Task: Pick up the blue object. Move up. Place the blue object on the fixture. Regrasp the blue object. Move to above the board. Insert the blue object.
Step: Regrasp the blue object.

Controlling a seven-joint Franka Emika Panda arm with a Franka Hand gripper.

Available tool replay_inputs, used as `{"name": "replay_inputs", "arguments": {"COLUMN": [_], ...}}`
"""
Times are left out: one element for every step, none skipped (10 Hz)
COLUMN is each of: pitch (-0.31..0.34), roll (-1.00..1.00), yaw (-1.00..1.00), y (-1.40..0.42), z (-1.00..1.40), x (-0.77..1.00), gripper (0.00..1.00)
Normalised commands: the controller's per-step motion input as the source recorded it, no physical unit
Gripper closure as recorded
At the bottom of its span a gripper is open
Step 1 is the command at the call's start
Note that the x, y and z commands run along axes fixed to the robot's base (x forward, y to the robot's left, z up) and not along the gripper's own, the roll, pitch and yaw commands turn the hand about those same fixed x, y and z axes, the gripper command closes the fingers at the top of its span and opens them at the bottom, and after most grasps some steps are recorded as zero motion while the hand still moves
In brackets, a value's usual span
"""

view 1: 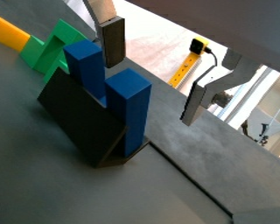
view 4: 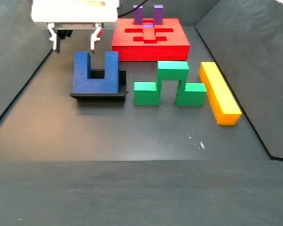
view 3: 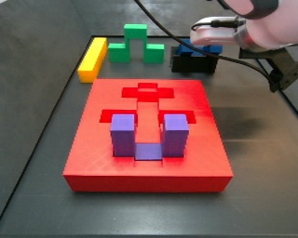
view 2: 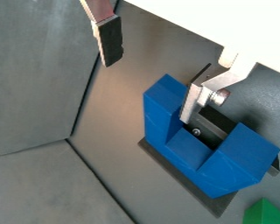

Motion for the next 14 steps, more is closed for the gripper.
{"name": "replay_inputs", "arguments": {"pitch": [0.06,0.04,0.037,0.06,0.129,0.189,0.134,0.009,0.0,0.0,0.0,0.0,0.0,0.0], "roll": [0.0,0.0,-0.15,-0.1,-0.06,-0.09,-0.1,-0.03,-0.03,0.0,-0.03,0.0,-0.01,0.0], "yaw": [0.0,0.0,0.0,0.0,0.0,0.0,0.0,0.0,0.01,0.0,0.0,0.0,0.0,0.0], "y": [0.0,0.05,0.16,0.2,0.2,0.2,0.13,0.07,0.07,0.04,0.04,0.03,0.01,0.0], "z": [-0.31,-0.26,-0.11,-0.08,0.0,0.0,0.0,-0.11,-0.13,-0.23,-0.17,-0.16,0.0,0.0], "x": [0.23,0.15,0.02,0.0,0.0,0.0,0.0,0.0,0.01,0.0,0.0,0.0,0.0,-0.01], "gripper": [0.0,0.0,0.0,0.0,0.0,0.0,0.0,0.0,0.0,0.0,0.0,0.0,0.0,0.0]}}
